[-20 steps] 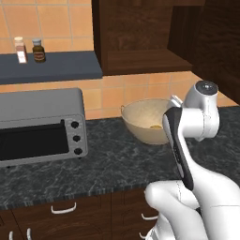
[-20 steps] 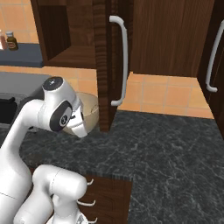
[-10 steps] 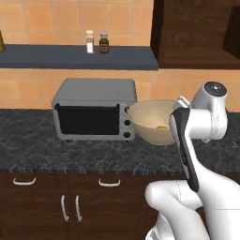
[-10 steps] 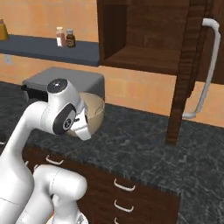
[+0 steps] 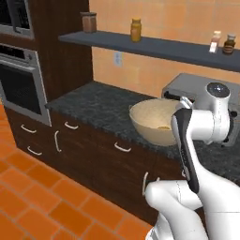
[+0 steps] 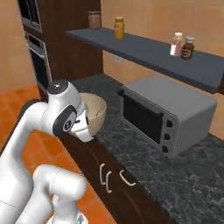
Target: Open the cabinet, pick up the bread from the cabinet and place it in the basket. Then move the basket to the dining counter.
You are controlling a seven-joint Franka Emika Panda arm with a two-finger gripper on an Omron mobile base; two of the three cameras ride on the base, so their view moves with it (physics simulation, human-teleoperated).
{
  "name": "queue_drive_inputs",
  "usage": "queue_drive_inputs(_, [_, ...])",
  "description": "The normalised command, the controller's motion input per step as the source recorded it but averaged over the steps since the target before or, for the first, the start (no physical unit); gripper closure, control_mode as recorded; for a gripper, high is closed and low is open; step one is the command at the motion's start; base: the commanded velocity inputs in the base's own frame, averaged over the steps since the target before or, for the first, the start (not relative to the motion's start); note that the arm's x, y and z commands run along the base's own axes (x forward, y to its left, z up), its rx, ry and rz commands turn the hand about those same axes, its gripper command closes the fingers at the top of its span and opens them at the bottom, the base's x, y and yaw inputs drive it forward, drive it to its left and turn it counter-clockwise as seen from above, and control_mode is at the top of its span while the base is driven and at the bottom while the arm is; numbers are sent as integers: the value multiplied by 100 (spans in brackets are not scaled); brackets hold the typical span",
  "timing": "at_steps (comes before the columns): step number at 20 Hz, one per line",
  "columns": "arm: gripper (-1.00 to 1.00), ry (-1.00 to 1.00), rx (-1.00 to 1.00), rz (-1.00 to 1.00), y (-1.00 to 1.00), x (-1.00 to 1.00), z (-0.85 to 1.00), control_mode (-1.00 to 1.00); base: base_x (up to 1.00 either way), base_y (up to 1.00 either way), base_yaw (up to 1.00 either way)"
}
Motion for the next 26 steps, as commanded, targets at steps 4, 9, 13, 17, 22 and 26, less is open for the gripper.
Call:
queue_drive_inputs(4, [100, 0, 0, 0, 0, 0, 0, 100, -5, 54, 92])
queue_drive_inputs(9, [100, 0, 0, 0, 0, 0, 0, 100, -12, 47, 95])
queue_drive_inputs(13, [100, 0, 0, 0, 0, 0, 0, 100, -6, 39, 96])
queue_drive_inputs(17, [100, 0, 0, 0, 0, 0, 0, 100, 0, 39, 93])
queue_drive_inputs(22, [100, 0, 0, 0, 0, 0, 0, 100, 25, 87, 43])
queue_drive_inputs(26, [100, 0, 0, 0, 0, 0, 0, 100, 68, -40, 30])
